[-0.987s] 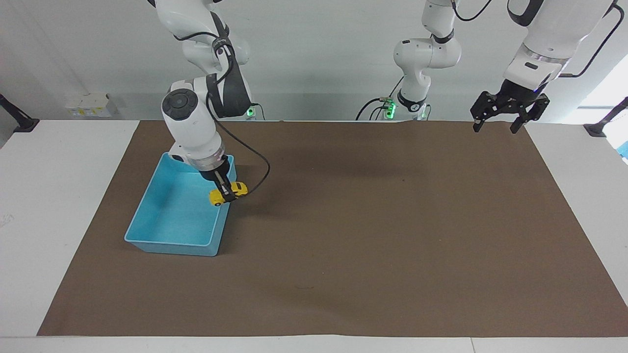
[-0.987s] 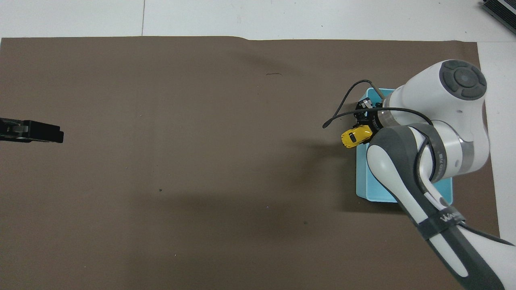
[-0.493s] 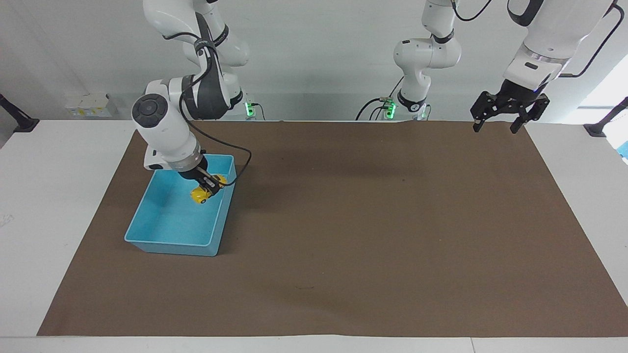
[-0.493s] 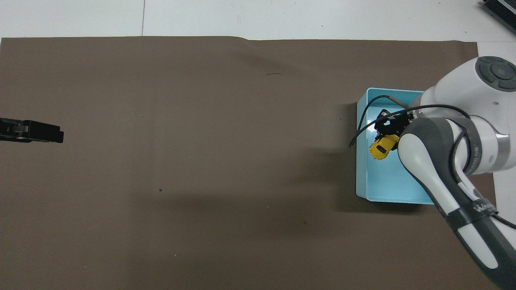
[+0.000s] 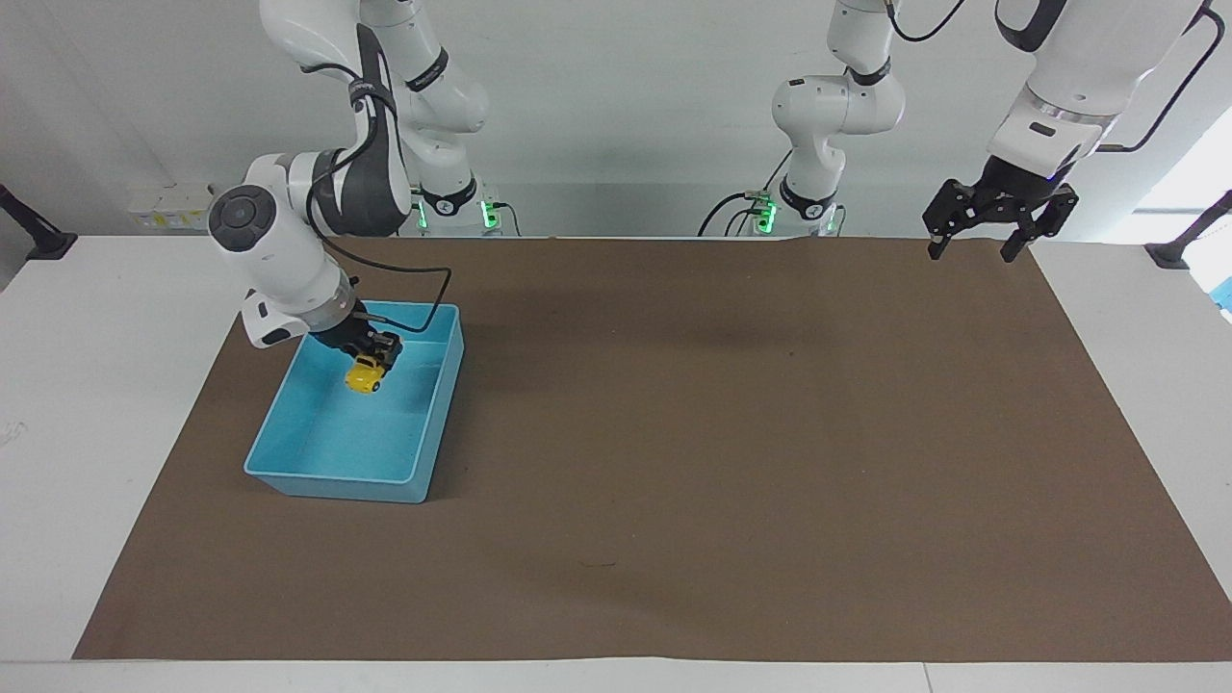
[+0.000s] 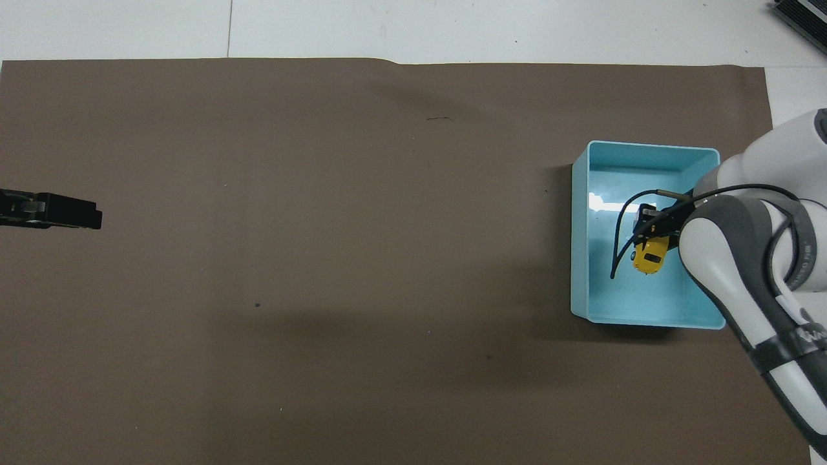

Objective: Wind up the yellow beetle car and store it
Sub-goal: 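Lower the car into the bin and open the right gripper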

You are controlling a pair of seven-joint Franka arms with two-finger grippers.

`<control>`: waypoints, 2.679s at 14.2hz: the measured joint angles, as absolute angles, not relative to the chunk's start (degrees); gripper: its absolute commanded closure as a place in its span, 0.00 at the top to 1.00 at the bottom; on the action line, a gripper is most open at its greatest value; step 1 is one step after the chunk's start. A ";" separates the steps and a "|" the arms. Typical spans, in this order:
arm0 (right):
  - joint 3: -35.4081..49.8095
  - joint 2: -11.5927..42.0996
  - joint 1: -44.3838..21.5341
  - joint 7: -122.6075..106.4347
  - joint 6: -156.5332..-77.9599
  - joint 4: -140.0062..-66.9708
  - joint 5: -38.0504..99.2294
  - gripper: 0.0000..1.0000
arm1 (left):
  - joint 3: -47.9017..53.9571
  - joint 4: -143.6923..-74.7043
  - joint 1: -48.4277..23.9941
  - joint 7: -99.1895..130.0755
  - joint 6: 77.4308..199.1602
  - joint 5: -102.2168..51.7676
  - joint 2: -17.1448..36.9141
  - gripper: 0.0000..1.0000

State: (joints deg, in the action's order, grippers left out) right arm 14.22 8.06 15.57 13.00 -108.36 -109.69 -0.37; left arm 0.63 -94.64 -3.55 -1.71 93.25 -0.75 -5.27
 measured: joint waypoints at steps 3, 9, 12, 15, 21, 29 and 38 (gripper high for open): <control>14.16 5.98 16.41 5.91 -112.14 -113.90 -0.38 0.00 | 0.63 -94.64 -3.55 -1.71 93.25 -0.75 -5.27 1.00; 14.15 3.20 17.67 0.33 -123.79 -123.58 -0.39 0.00 | 0.63 -94.64 -3.55 -1.71 93.25 -0.75 -5.27 1.00; 14.15 3.23 17.68 0.32 -129.05 -126.96 -0.39 0.00 | 0.63 -94.64 -3.55 -1.71 93.25 -0.75 -5.27 1.00; 14.15 3.32 17.68 0.26 -133.89 -130.17 -0.39 0.00 | 0.63 -94.64 -3.55 -1.71 93.25 -0.75 -5.27 1.00; 14.15 3.52 17.68 -1.45 -135.94 -131.41 -0.39 0.00 | 0.63 -94.64 -3.55 -1.71 93.25 -0.75 -5.28 1.00; 14.14 6.20 18.50 -2.90 -139.50 -132.24 -0.39 0.56 | 0.63 -94.64 -3.55 -1.71 93.25 -0.75 -5.28 1.00; 14.39 5.49 18.34 -2.90 -138.39 -129.91 -0.39 1.00 | 0.63 -94.64 -3.55 -1.71 93.25 -0.75 -5.29 1.00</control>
